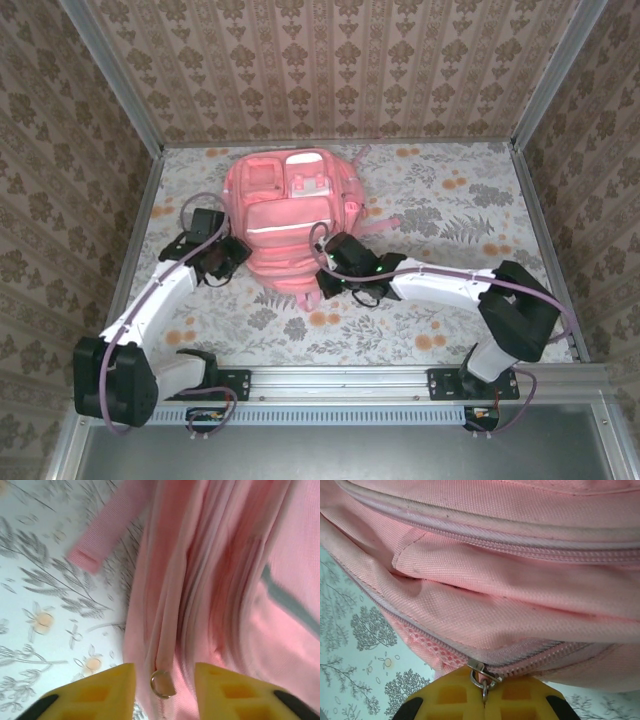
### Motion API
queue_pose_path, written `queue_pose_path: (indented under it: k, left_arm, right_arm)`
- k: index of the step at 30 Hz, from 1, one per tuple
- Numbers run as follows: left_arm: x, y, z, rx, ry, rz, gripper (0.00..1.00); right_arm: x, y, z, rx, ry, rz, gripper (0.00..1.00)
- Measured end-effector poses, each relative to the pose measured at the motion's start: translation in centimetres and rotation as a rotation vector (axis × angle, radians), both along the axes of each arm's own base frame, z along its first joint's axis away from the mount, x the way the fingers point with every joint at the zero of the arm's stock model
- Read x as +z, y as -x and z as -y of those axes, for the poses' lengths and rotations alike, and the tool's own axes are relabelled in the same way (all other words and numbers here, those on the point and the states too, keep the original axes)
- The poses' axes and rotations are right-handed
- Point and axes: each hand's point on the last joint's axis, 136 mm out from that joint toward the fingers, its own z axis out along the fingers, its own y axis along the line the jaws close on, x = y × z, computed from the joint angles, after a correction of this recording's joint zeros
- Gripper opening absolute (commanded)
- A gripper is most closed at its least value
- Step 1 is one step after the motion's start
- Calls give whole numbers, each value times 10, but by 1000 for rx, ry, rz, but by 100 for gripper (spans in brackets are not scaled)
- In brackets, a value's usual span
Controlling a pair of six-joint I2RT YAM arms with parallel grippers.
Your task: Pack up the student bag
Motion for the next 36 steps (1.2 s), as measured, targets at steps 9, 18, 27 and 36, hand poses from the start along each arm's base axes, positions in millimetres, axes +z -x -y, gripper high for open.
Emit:
queue_pose_path:
  k: [9, 18, 27, 36]
  left_arm:
    - [21, 25, -5, 38, 26, 41, 50]
    - [-32, 87, 42, 43, 197, -59, 67]
    - [-42, 68, 63, 88, 232, -44, 65]
    - [-42, 62, 69, 94, 209, -25, 11]
  right_arm:
    - [-3, 17, -67, 53, -18, -36, 0]
    - [-6, 18, -71, 42, -31, -57, 0]
    - [-6, 19, -72, 43, -32, -61, 0]
    - [-7, 20, -71, 42, -25, -61, 0]
